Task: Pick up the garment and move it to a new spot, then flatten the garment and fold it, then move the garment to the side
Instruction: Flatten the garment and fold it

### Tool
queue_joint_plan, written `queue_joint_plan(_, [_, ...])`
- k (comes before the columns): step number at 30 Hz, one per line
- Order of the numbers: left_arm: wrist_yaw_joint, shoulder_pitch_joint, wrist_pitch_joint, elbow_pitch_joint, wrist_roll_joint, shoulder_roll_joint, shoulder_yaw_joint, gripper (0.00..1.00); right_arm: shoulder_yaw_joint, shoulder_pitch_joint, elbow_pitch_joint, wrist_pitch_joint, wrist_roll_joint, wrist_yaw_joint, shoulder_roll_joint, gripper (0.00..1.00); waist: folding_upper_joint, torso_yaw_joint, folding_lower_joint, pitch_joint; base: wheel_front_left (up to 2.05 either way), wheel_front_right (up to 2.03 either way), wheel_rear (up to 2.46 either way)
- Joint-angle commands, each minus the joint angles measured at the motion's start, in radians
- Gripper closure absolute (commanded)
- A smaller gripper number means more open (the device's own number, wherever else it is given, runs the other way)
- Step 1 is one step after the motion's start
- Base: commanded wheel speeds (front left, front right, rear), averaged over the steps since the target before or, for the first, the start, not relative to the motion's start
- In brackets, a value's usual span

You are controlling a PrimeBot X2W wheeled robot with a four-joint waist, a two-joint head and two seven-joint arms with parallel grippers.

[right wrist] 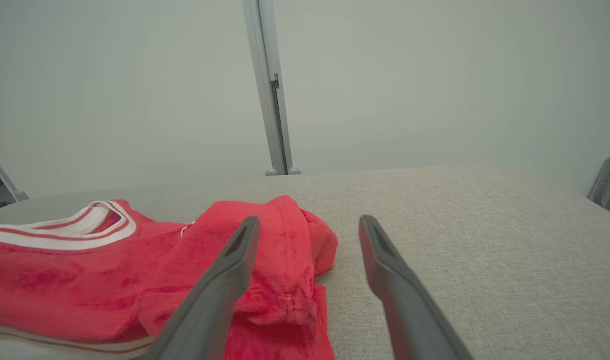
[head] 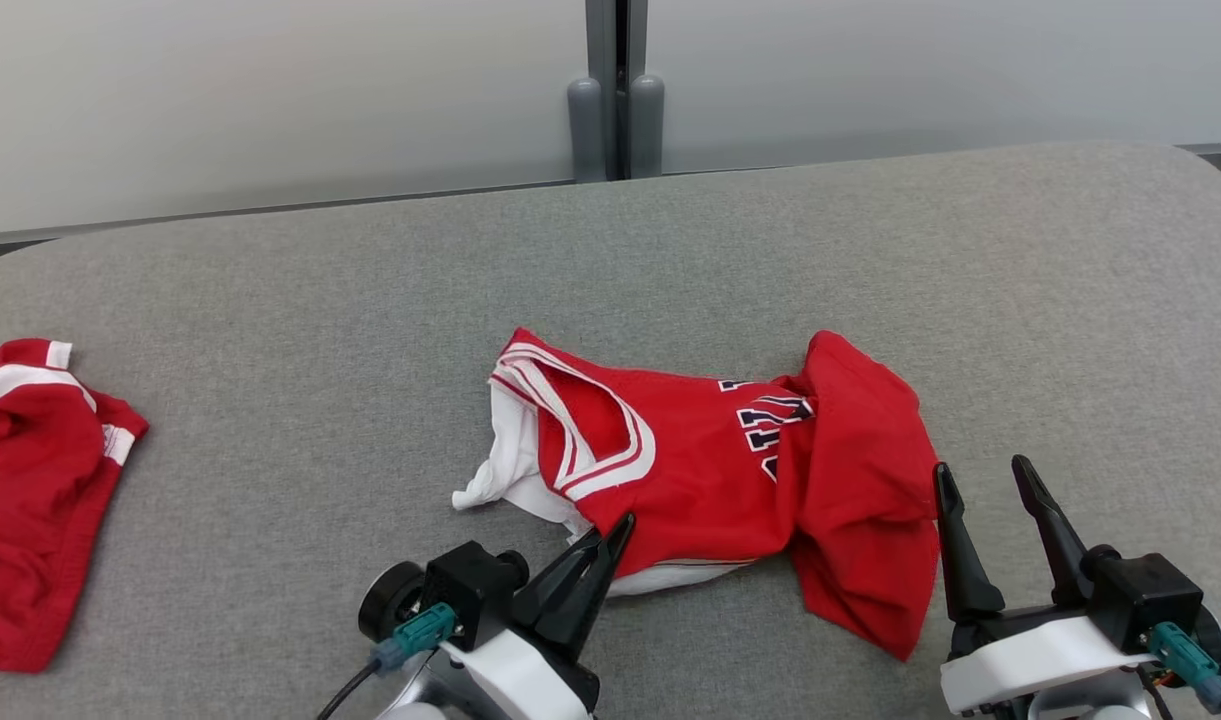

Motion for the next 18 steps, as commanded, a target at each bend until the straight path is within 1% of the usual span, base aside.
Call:
queue_joint_plan(1, [0.009,0.009,0.008,-0.048,0.012,0.017,0.004,1.00,-0.001,-0.004,0.001,-0.008,0.001,0.003,-0.001,0.00,0.0000,0.012,0.0000,0.004,0.00,0.00,0.00])
queue_joint_plan(8, [0.068,0.061,0.088,-0.342,0.005,0.092,0.044,1.00,-0.007,-0.015,0.010,-0.014,0.001,0.003,0.003,0.00,0.0000,0.043,0.0000,0.007,0.00,0.00,0.00])
queue_joint_plan(12, [0.109,0.081,0.131,-0.461,0.006,0.124,0.076,1.00,-0.008,-0.022,0.014,-0.020,0.004,0.003,0.005,0.00,0.0000,0.051,0.0000,0.014,0.00,0.00,0.00])
queue_joint_plan(15, [0.137,0.088,0.152,-0.503,-0.007,0.140,0.112,1.00,-0.006,-0.029,0.016,-0.022,0.007,0.003,0.006,0.00,0.0000,0.052,0.0000,0.022,0.00,0.00,0.00])
queue_joint_plan(18, [0.155,0.070,0.158,-0.468,-0.028,0.146,0.155,1.00,-0.003,-0.041,0.019,-0.026,0.009,0.003,0.007,0.00,0.0000,0.044,0.0000,0.036,0.00,0.00,0.00])
